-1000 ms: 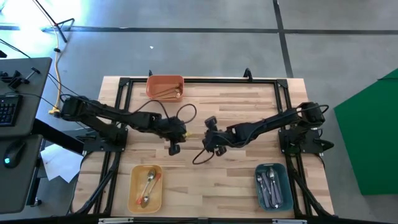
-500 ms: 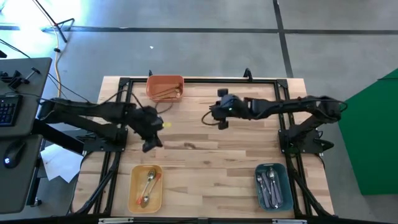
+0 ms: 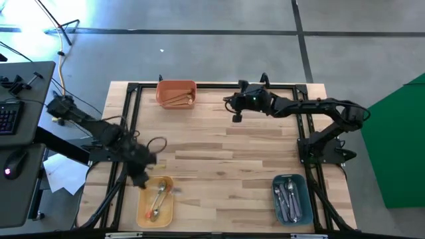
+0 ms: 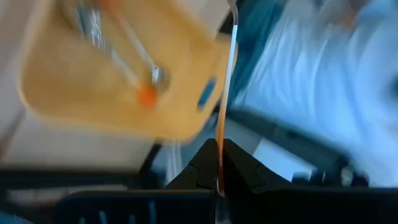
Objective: Sort silverware by color (type)
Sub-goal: Put the orange spoon into the yellow bin
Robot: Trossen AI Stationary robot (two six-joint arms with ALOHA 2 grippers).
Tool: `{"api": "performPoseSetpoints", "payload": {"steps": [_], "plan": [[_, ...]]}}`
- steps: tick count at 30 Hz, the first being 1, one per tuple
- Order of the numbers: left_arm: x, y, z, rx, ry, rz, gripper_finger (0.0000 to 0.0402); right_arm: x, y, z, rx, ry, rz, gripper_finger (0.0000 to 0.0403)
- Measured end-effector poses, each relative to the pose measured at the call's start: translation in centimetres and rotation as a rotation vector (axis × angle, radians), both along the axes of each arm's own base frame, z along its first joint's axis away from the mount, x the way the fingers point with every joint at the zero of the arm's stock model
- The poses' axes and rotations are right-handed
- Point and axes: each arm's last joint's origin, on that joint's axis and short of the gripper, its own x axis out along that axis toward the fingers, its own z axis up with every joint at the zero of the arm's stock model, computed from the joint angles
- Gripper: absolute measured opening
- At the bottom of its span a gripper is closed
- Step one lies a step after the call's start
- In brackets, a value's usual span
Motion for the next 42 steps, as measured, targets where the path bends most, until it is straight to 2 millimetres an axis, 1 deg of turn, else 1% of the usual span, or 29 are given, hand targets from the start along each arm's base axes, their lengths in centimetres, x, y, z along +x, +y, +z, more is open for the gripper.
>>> {"api": "performPoseSetpoints", "payload": {"steps": [3, 9, 15, 21, 26, 33, 38, 42], "plan": [[-0.5, -1.3, -0.4, -0.005, 0.044, -0.09, 0.0001, 0.0, -0.1, 0.1, -0.007, -0.005, 0.002, 0.0001], [-0.7, -2.4, -1.8, -0.017, 0.224, -0.215, 0.0001, 0.0, -0.1, 0.0, -0.001, -0.005, -0.001, 0.0], [0.5, -3.1, -3.1, -0.04, 0.266, -0.292, 0.0, -0.1, -0.1, -0.1, 0.016, 0.006, -0.005, 0.0], [2.0, -3.1, -4.4, -0.078, 0.349, -0.285, 0.0, -0.1, -0.1, -0.2, 0.034, 0.009, -0.01, 0.0], [3.1, -2.8, -5.4, -0.087, 0.346, -0.311, 0.0, -0.1, -0.1, -0.2, 0.034, 0.01, -0.01, 0.0], [4.2, -2.0, -6.5, -0.065, 0.261, -0.382, 0.0002, -0.1, -0.1, -0.2, 0.034, 0.01, -0.01, 0.0], [4.6, -1.6, -7.1, -0.051, 0.202, -0.443, 0.0013, -0.1, -0.1, -0.2, 0.036, 0.013, -0.008, 0.0], [4.5, -1.4, -7.6, -0.034, 0.179, -0.53, 0.0006, -0.1, -0.1, -0.2, 0.036, 0.013, -0.008, 0.0]]}}
